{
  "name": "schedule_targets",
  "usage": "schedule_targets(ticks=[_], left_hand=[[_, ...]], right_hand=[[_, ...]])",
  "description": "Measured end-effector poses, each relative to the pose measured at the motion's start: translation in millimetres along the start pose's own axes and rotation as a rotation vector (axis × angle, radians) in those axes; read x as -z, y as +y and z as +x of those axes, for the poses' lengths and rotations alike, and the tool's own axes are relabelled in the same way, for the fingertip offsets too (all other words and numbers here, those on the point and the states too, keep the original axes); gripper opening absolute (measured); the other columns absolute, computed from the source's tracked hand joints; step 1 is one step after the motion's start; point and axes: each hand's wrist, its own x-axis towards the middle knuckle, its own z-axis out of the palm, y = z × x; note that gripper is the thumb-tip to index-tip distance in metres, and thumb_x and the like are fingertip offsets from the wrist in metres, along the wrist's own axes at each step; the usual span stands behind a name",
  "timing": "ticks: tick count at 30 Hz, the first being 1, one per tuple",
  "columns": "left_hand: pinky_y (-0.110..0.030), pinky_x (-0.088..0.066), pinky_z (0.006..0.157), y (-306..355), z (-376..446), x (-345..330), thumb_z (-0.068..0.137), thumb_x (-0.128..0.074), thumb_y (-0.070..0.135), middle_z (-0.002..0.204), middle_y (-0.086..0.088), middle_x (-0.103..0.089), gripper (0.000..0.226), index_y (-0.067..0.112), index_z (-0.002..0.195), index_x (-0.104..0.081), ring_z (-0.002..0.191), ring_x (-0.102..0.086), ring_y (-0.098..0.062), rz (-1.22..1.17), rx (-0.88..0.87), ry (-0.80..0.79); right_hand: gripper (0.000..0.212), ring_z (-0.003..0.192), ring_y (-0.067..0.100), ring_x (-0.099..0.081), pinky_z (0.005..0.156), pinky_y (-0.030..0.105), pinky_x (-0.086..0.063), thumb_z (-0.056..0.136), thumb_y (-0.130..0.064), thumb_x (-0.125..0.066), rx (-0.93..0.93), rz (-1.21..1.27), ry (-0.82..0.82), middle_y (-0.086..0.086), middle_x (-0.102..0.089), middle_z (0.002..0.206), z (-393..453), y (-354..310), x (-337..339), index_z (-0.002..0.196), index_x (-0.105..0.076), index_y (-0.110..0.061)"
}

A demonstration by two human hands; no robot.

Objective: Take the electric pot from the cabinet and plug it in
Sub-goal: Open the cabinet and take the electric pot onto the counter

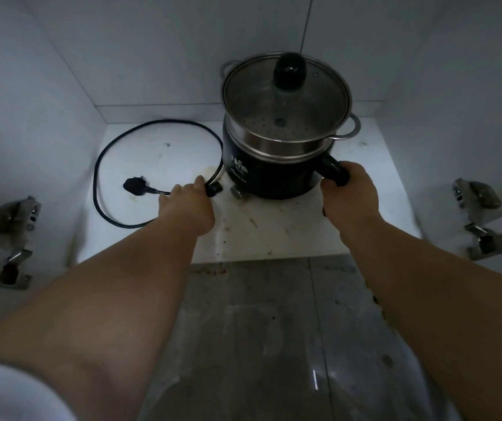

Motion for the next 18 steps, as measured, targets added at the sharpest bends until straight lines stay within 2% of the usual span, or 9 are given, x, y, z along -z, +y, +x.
schedule_targets(ticks=[2,5,9,12,14,16,18], left_hand=[[-0.044,-0.039,0.095,-2,3,-4,0.081,-0.049,0.011,0.123,-0.017,-0.053,0.048,0.010,0.128,-0.038,0.117,-0.047,-0.035,0.075,0.009,0.057],[-0.043,-0.040,0.092,-8,6,-7,0.081,-0.049,0.012,0.120,-0.017,-0.055,0.038,0.008,0.119,-0.047,0.115,-0.047,-0.034,0.122,0.043,0.060],[-0.041,-0.040,0.087,-18,1,-11,0.086,-0.046,0.023,0.114,-0.016,-0.058,0.030,0.008,0.111,-0.055,0.109,-0.049,-0.034,0.123,0.018,0.074],[-0.041,-0.043,0.082,-23,-8,-7,0.090,-0.042,0.024,0.103,-0.019,-0.062,0.024,0.006,0.103,-0.050,0.097,-0.056,-0.038,-0.106,0.051,0.169],[-0.040,-0.046,0.075,-25,-17,0,0.092,-0.040,0.022,0.091,-0.018,-0.060,0.021,0.004,0.104,-0.045,0.084,-0.059,-0.037,-0.373,0.110,0.233],[-0.036,-0.044,0.068,-25,-25,9,0.094,-0.038,0.018,0.083,-0.014,-0.054,0.021,0.003,0.107,-0.043,0.075,-0.054,-0.033,-0.616,0.136,0.286],[-0.032,-0.038,0.061,-23,-32,20,0.095,-0.037,0.017,0.076,-0.006,-0.048,0.015,0.006,0.104,-0.041,0.067,-0.048,-0.026,-0.785,0.140,0.321]], right_hand=[[0.029,0.082,0.027,-0.066,0.060,0.028,-0.047,0.083,-0.018,-0.052,-0.002,0.030,-0.013,0.008,-0.065,0.101,-1,2,-2,0.112,-0.057,-0.023],[0.020,0.081,0.025,-0.065,0.056,0.027,-0.044,0.084,-0.018,-0.056,-0.015,0.082,-0.036,0.007,-0.065,0.097,-4,2,-2,0.102,-0.051,-0.027],[0.013,0.061,0.013,-0.049,0.048,0.023,-0.035,0.085,-0.015,-0.058,-0.103,0.067,-0.179,0.004,-0.055,0.076,-12,-6,0,0.095,-0.051,-0.016],[0.005,0.059,0.014,-0.044,0.051,0.024,-0.035,0.082,-0.009,-0.058,-0.177,0.043,-0.260,0.004,-0.049,0.067,-17,-12,-2,0.079,-0.055,-0.008],[0.011,0.060,0.014,-0.044,0.053,0.026,-0.036,0.081,-0.007,-0.058,-0.228,0.070,-0.260,0.004,-0.048,0.068,-20,-14,-4,0.072,-0.053,-0.011],[0.005,0.059,0.014,-0.043,0.051,0.025,-0.036,0.082,-0.005,-0.057,-0.257,0.122,-0.238,0.005,-0.048,0.069,-24,-15,-7,0.081,-0.054,-0.009],[0.011,0.059,0.014,-0.044,0.050,0.025,-0.037,0.083,-0.004,-0.056,-0.266,0.174,-0.213,0.005,-0.048,0.070,-28,-14,-8,0.091,-0.053,-0.010]])
